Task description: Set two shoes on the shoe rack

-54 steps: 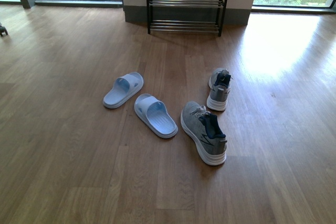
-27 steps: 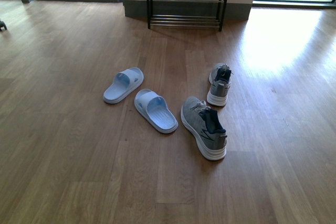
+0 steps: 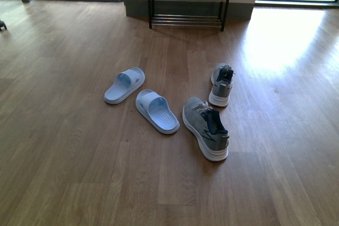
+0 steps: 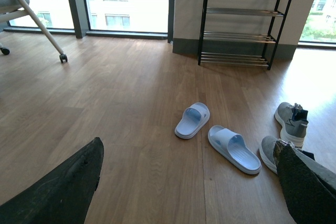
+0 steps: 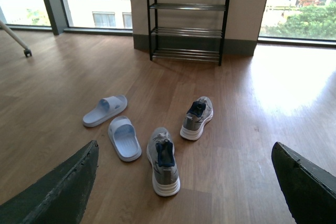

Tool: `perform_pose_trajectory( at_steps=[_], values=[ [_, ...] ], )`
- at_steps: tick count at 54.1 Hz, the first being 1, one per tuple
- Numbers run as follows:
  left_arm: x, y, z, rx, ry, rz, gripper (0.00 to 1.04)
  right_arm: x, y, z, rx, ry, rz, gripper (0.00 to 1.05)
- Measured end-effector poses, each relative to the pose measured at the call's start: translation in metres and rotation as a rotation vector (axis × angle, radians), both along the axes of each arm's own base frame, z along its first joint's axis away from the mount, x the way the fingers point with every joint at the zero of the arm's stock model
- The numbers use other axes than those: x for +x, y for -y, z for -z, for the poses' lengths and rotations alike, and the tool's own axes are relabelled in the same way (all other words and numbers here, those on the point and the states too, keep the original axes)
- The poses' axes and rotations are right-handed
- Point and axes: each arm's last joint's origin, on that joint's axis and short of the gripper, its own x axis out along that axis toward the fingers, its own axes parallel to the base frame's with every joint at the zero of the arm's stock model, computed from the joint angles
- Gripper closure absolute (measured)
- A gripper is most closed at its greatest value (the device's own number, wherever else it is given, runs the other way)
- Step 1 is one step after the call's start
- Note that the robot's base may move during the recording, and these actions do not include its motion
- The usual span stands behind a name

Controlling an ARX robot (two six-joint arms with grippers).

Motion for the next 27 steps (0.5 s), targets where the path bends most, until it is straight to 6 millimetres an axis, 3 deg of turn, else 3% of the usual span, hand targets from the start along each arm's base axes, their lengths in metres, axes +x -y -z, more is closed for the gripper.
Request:
perform_pose_trajectory(
  at_steps=[27],
  values=[
    [0.0000, 0.0000, 0.0000, 0.000, 0.000, 0.000, 0.09, 0.0000, 0.0000, 0.0000, 0.000, 0.000, 0.000, 0.09]
  ],
)
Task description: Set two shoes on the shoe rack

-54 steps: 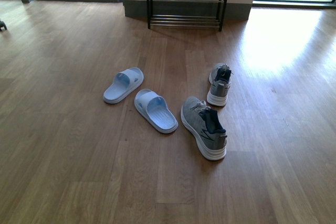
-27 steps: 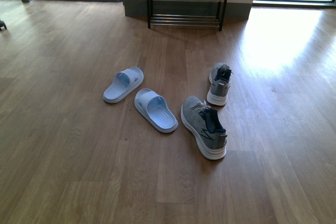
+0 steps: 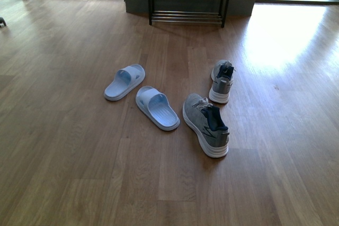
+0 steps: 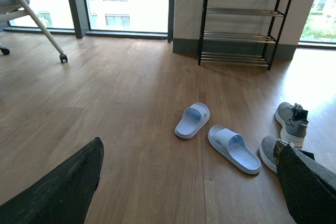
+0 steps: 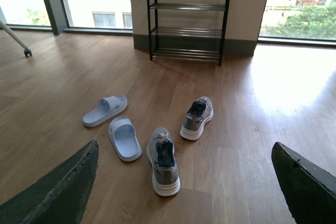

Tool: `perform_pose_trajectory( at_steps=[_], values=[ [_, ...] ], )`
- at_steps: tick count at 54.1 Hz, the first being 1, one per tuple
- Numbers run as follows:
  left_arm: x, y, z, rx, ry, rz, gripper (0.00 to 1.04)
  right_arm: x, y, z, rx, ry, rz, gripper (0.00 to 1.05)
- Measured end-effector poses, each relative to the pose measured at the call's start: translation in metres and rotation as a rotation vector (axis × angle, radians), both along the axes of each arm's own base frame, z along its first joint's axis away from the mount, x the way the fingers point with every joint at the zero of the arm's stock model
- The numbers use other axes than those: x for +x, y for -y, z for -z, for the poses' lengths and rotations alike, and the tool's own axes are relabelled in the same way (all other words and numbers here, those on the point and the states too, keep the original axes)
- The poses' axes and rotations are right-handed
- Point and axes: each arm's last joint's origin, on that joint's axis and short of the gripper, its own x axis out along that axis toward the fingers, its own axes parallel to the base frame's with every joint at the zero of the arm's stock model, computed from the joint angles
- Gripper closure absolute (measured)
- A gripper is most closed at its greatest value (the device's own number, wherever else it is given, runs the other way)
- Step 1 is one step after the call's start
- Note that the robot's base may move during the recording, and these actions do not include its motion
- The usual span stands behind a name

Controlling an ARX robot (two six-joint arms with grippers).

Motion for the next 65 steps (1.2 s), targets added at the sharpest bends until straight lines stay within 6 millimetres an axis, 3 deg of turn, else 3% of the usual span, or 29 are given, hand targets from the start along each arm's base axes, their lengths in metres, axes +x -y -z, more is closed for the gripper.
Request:
perform_pose_trajectory(
  at_steps=[65],
  values=[
    [0.0000, 0.0000, 0.0000, 0.000, 0.000, 0.000, 0.09, 0.0000, 0.0000, 0.0000, 0.000, 0.000, 0.000, 0.09]
  ],
)
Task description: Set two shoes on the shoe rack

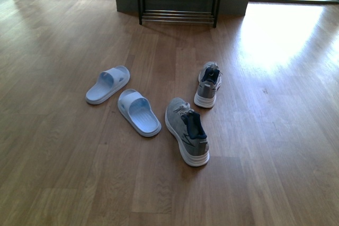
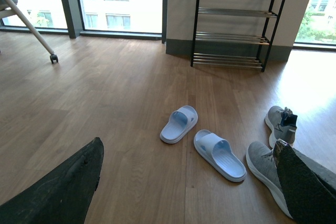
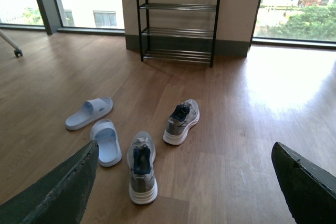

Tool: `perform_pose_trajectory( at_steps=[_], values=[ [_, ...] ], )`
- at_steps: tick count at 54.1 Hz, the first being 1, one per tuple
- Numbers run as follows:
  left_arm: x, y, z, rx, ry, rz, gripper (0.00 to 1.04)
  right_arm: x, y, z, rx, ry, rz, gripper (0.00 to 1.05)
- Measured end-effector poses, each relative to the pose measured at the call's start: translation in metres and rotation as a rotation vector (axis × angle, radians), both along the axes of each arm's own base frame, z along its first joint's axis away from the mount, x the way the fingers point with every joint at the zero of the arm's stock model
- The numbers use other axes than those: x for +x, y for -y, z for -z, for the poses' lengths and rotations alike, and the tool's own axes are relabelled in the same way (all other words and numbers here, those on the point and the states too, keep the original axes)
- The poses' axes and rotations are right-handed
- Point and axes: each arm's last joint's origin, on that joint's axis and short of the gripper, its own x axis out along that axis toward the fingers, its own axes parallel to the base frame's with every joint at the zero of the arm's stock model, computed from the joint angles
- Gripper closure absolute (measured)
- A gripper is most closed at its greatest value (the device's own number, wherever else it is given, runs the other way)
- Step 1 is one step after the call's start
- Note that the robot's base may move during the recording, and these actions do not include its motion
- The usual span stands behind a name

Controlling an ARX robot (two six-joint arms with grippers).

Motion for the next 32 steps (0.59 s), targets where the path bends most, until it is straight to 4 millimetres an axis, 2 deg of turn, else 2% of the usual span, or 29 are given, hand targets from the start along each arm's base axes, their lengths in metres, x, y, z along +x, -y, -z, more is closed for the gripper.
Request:
perform_pose_trajectory(
  at_steps=[32],
  values=[
    [0.0000, 0.0000, 0.0000, 0.000, 0.000, 0.000, 0.09, 0.0000, 0.0001, 0.0000, 0.000, 0.000, 0.003, 0.09]
  ],
)
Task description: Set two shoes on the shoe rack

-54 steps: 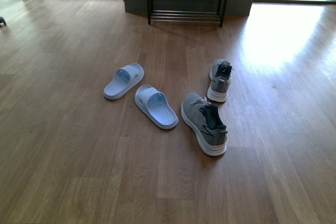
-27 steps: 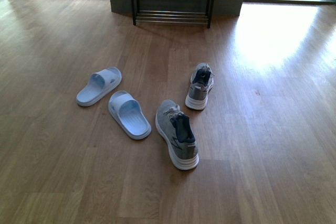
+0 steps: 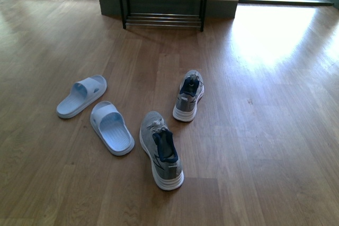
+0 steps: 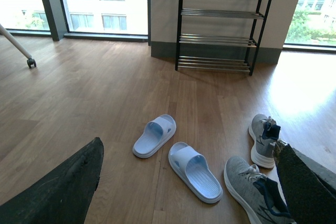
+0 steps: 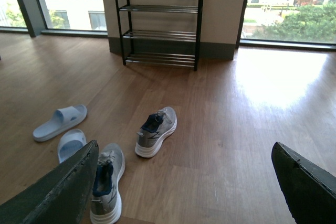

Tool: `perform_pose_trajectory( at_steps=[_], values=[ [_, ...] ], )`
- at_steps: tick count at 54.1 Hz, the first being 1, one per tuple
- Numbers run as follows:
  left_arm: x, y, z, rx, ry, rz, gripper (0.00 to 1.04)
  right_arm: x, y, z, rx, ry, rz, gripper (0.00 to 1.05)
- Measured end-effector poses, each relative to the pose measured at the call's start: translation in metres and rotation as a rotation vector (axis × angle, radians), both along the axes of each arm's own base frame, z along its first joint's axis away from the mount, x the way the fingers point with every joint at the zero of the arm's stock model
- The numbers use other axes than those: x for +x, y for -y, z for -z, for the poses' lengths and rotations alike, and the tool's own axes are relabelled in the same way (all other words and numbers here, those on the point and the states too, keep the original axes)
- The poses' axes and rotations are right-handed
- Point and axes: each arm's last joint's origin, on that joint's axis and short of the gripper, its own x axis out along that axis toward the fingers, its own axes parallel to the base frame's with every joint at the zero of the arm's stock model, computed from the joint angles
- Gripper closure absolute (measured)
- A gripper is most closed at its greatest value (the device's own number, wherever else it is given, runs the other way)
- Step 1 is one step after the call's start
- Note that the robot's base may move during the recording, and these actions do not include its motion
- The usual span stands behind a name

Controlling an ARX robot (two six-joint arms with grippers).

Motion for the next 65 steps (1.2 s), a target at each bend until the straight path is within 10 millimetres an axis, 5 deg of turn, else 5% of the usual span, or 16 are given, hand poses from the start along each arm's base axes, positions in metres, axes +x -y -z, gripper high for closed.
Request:
perform_pose_trajectory(
  at_steps=[65],
  values=[
    [0.0000, 0.0000, 0.0000, 0.000, 0.000, 0.000, 0.09, 0.0000, 0.0000, 0.0001, 0.000, 0.000, -0.002, 0.09]
  ],
)
